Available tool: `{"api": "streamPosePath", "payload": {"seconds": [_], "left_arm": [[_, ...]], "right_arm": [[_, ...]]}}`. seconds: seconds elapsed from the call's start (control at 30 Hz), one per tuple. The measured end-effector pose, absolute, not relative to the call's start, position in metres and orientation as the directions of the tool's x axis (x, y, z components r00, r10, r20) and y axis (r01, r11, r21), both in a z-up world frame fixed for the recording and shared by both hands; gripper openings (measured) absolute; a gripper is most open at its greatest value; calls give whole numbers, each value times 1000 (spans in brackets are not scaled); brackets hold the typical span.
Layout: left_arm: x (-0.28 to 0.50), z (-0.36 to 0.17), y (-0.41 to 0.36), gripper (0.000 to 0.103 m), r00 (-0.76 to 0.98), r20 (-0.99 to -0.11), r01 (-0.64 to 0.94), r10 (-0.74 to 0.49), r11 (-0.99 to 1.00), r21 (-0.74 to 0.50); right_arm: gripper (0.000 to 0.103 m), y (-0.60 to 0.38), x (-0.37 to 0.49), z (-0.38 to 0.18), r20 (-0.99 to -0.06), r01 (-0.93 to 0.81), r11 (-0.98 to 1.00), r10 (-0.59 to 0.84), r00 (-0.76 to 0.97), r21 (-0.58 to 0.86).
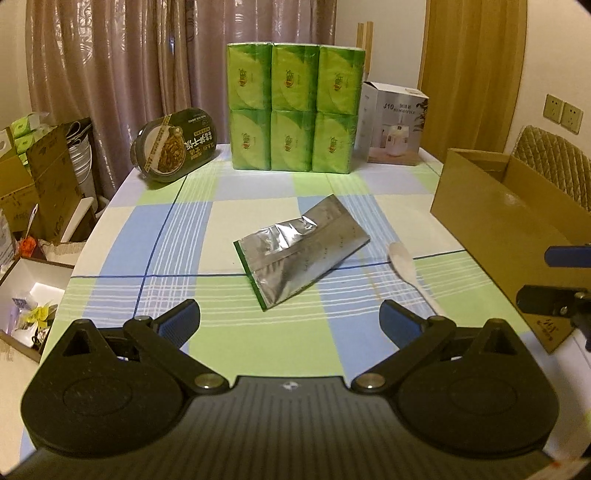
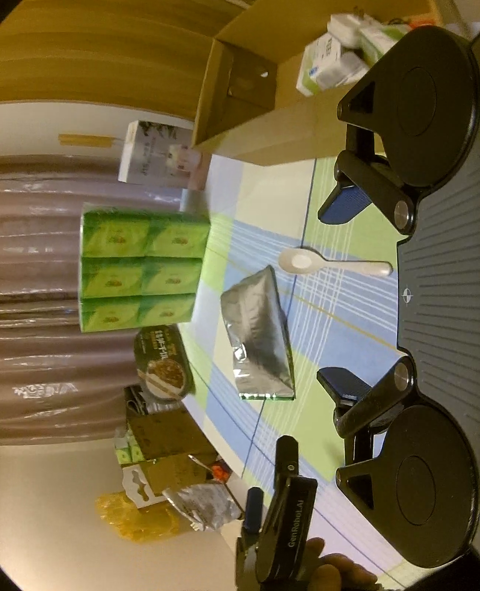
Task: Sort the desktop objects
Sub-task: 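Move both tools back over the silver pouch and white spoon, then lower the left gripper onto the silver pouch while the right lowers onto the white spoon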
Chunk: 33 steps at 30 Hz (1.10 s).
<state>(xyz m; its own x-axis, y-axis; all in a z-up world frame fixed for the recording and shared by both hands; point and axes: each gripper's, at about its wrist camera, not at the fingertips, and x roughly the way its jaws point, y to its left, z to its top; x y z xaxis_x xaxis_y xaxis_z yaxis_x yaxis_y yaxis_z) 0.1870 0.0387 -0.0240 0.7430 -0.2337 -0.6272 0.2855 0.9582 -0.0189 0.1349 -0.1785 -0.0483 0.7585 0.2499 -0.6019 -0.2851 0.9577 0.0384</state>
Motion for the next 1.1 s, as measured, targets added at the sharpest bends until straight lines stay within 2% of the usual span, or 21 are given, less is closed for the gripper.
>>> {"api": "streamPosePath", "payload": {"seconds": [0.17,0.33,0.47,0.73,0.9,1.1], "left_arm": [[208,-28,30,101,756,-613,347,-229,935,78],[228,-32,16,101,768,-588,440,-255,877,194],[251,-41,10,101,752,-590,511,-295,826,239],[297,-59,-11,101,673,-655,629,-342,731,265],[321,-68,-26,101,611,-720,680,-328,684,265],[348,-72,-43,97,550,-781,716,-295,648,260]], "right_arm": [[70,-177,161,-64,-615,-267,962,239,751,48],[68,-177,187,-77,-625,-253,966,231,746,56],[65,-180,203,-90,-640,-242,969,223,735,59],[59,-186,232,-118,-680,-228,971,213,701,69],[57,-189,251,-132,-711,-222,971,217,669,87],[50,-188,272,-145,-724,-228,969,221,654,91]]}}
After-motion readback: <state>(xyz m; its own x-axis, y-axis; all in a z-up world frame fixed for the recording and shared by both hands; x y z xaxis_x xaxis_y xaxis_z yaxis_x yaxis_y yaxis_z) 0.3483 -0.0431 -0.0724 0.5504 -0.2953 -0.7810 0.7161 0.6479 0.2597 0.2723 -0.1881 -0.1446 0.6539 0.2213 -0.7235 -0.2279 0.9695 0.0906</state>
